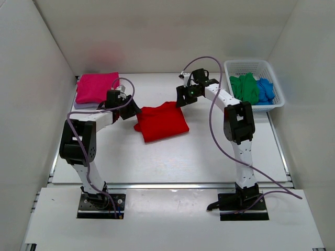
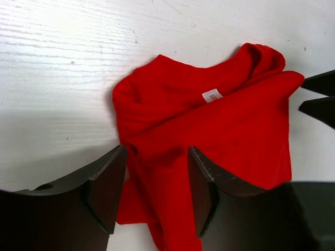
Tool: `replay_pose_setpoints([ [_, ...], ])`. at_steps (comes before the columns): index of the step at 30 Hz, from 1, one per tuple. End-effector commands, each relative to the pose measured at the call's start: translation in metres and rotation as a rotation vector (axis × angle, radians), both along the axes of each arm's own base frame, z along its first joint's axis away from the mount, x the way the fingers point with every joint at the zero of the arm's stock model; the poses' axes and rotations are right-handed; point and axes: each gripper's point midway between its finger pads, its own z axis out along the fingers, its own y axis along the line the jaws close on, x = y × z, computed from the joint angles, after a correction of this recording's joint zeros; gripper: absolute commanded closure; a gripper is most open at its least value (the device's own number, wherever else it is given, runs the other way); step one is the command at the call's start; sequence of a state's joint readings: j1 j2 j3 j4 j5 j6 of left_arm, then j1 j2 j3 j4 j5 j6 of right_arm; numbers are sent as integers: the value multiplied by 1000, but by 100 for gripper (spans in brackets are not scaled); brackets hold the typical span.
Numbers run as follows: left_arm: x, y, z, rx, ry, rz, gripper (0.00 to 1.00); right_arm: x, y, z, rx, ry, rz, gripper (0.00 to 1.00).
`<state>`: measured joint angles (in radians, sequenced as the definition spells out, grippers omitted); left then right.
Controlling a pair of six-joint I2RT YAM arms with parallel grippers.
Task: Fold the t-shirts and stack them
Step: Fold the long partially folded tshirt into a neat square
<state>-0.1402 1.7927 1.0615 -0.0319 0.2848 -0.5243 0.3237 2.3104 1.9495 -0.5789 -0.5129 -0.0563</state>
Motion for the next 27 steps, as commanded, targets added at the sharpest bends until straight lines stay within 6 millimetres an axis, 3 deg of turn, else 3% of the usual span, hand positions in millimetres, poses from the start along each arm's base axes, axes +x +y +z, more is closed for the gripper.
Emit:
replay_pose_setpoints([
  [1,8,-8,2,-4,-50,-25,40,20,3,28,57,-106,27,46],
  [5,13,-13,3,-33,-81,-22,46,26,13,30,99,-115,66,47],
  [10,18,-19,2,-57,-83,-32,62,30,27,22,145,-78,93,48],
  [11,17,-21,-1,-66,-79,-34,66,31,28,12,140,-67,95,49],
  [14,24,-19,11,-93,-115,-20,87,33,34,14,144,-55,104,57],
  [16,24,-21,6,-92,-105,-21,100,34,34,13,142,-55,108,65],
  [19,31,-22,15,-95,-134,-14,100,35,33,14,140,-62,108,70],
  [24,39,-19,29,-104,-193,12,100,37,31,31,147,-109,104,62],
  [27,48,-17,24,-97,-179,14,100,33,27,34,161,-106,96,59],
])
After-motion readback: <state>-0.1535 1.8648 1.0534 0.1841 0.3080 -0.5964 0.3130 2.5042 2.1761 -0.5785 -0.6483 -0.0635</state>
